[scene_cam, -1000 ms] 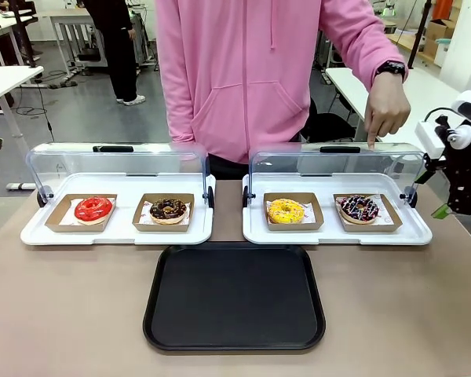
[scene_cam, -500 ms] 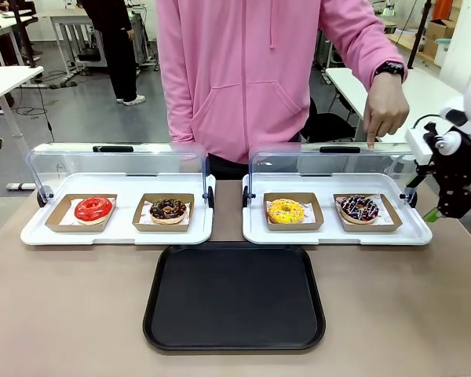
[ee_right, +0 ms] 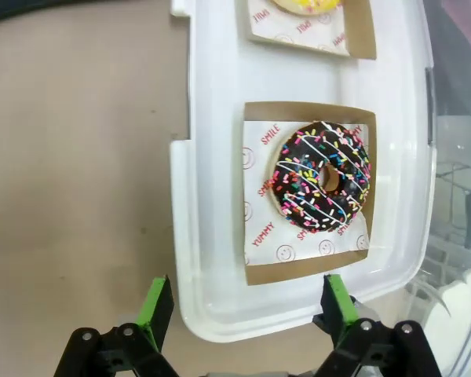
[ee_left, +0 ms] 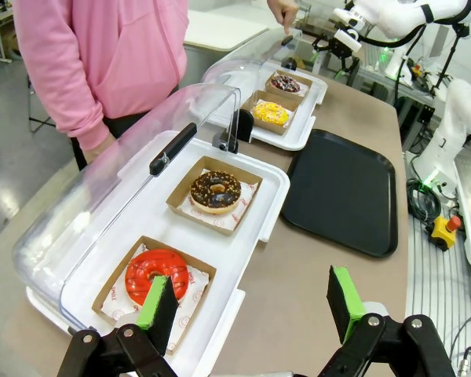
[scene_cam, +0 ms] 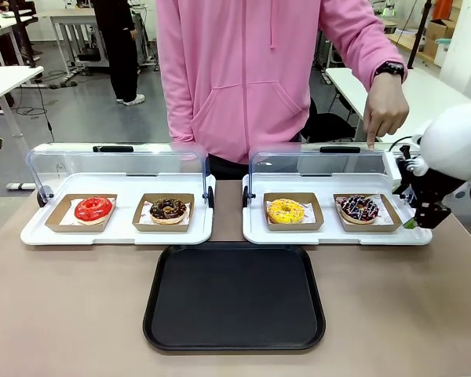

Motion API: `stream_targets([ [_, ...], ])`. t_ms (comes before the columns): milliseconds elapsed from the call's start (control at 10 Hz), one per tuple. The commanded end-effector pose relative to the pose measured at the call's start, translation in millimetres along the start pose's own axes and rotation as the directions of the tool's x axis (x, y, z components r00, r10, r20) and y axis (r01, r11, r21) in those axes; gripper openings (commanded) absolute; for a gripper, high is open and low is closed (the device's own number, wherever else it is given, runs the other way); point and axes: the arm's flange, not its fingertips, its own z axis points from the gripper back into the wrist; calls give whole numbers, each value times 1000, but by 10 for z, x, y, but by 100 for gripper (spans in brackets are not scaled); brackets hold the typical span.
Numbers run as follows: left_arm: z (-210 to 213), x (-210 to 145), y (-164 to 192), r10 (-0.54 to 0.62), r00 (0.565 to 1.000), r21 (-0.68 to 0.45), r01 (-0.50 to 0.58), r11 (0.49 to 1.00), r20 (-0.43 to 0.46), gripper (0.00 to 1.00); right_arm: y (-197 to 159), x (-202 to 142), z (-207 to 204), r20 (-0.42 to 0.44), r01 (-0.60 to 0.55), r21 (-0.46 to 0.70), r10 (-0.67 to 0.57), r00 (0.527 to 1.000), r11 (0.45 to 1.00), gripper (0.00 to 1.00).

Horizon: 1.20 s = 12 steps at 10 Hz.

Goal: Move the fourth donut from the left to the tray.
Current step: Pick up the Paper togo box containing the Donut indicated by the person and place it on the Handle tray.

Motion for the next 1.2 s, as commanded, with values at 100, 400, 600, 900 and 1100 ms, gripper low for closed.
stream_targets([
  [100, 7, 18, -15, -3, 1000, -5, 3, 1000, 8, 100, -12, 78, -315, -32, 22, -42, -23, 999, 999, 100],
  [400, 7, 18, -15, -3, 1000, -5, 3, 1000, 8, 100, -70, 49, -485, -42, 14, -33, -15, 999, 999, 100],
  [600, 7, 18, -15, -3, 1000, -5, 3, 1000, 8, 100, -96, 28, -578, -49, 10, -28, -12, 999, 1000, 100],
  [900, 7, 18, -15, -3, 1000, -5, 3, 1000, 8, 100, -182, -16, -679, -76, 33, -11, -34, 996, 999, 100],
  [1100, 7, 18, -15, -3, 1000, -5, 3, 1000, 8, 100, -209, -48, -693, -84, 40, 1, -40, 996, 999, 100],
])
